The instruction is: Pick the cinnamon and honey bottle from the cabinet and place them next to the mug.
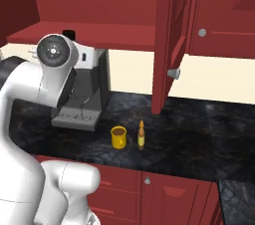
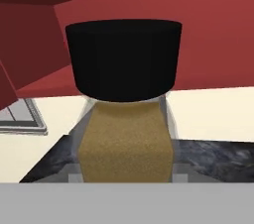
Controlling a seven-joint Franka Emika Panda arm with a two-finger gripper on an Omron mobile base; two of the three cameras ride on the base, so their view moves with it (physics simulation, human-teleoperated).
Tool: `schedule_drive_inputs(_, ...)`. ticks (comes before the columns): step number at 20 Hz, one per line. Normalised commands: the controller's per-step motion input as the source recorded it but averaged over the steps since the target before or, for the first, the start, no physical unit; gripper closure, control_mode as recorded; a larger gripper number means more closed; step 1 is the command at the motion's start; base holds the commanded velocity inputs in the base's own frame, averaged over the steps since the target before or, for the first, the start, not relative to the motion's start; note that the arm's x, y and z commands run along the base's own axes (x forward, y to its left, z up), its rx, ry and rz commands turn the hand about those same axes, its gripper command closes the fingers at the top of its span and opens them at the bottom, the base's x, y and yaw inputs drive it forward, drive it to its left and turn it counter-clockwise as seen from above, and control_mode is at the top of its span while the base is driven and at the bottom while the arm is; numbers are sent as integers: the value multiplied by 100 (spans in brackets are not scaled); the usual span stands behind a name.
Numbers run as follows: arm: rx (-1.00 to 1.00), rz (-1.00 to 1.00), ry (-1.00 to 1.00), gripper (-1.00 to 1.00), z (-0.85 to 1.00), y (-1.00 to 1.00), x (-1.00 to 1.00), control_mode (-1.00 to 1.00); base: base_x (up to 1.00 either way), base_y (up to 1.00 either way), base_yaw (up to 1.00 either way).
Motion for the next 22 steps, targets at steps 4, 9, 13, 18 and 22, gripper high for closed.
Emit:
schedule_drive_inputs(4,0,0,-1,100,-1,-86,-51,-100,0,0,0)
schedule_drive_inputs(9,0,-9,-2,100,-13,-72,-21,-100,0,0,0)
schedule_drive_inputs(13,0,-15,0,100,-9,-43,0,-100,0,0,0)
schedule_drive_inputs(18,-6,-17,6,100,-11,-2,5,-100,0,0,0)
schedule_drive_inputs(22,-10,-16,18,100,-9,-3,11,-100,0,0,0)
